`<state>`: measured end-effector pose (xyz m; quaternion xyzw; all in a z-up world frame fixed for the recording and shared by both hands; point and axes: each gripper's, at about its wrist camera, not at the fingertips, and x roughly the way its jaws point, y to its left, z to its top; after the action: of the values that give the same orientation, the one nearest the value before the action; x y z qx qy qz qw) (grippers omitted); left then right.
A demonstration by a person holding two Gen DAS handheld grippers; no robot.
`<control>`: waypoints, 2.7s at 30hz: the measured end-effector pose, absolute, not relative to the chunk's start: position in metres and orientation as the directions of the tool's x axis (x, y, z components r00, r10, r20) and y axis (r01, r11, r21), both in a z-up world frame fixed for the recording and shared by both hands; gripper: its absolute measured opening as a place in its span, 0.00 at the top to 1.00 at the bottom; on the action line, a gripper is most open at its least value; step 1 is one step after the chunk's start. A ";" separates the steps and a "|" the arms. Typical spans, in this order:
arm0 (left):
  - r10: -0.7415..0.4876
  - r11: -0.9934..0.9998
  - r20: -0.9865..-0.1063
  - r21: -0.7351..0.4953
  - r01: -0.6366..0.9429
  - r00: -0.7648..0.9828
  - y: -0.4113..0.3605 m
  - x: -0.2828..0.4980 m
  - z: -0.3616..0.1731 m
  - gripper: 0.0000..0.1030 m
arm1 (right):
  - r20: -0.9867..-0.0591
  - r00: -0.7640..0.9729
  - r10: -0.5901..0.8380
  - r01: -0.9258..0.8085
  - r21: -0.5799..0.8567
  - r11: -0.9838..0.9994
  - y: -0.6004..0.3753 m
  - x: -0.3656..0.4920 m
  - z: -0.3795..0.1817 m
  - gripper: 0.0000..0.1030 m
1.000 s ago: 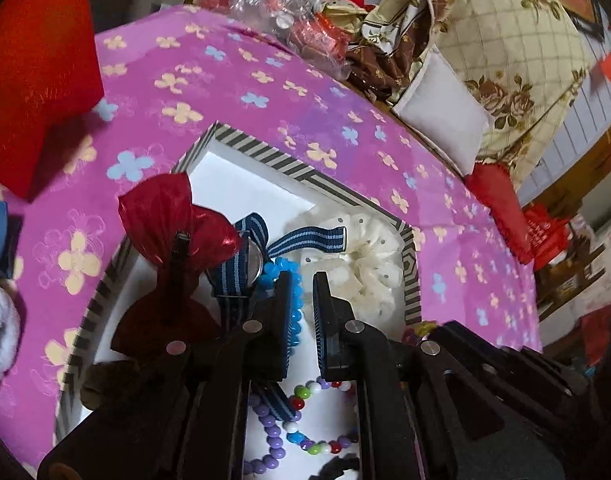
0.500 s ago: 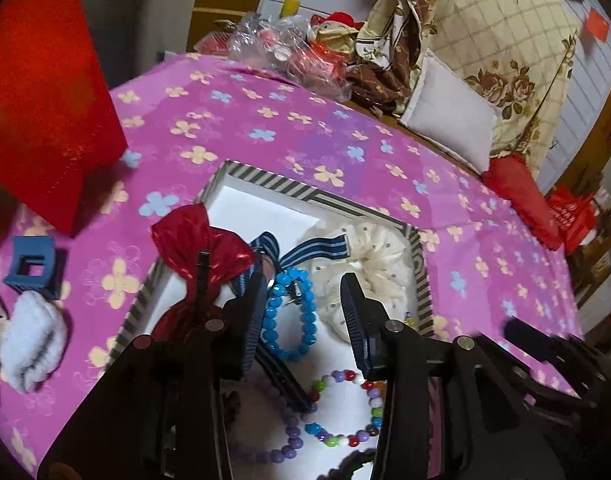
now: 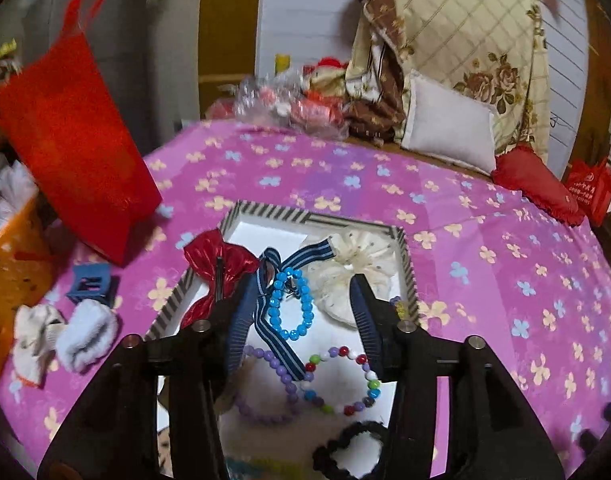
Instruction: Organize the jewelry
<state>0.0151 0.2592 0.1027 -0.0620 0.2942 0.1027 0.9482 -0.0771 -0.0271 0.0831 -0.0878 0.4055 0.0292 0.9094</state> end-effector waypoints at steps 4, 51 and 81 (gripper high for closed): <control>0.223 0.963 -0.526 -0.013 -0.269 0.821 0.233 -0.010 0.104 0.41 | -0.740 0.670 -0.054 -0.024 -0.095 0.995 -0.085 -0.109 0.090 0.53; 0.217 0.975 -0.531 0.080 -0.207 0.819 0.109 -0.211 0.152 0.01 | -0.718 0.696 0.000 -0.056 -0.054 0.997 -0.095 -0.188 0.085 0.49; 0.193 0.976 -0.599 0.037 -0.213 0.778 0.126 -0.201 0.130 0.01 | -0.749 0.663 0.021 -0.139 -0.095 0.986 -0.060 -0.187 0.070 0.49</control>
<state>-0.2015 0.1264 0.1300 -0.0164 0.3156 0.1078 0.9426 -0.1871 -0.0596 0.0702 -0.0723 0.4083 0.0441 0.9089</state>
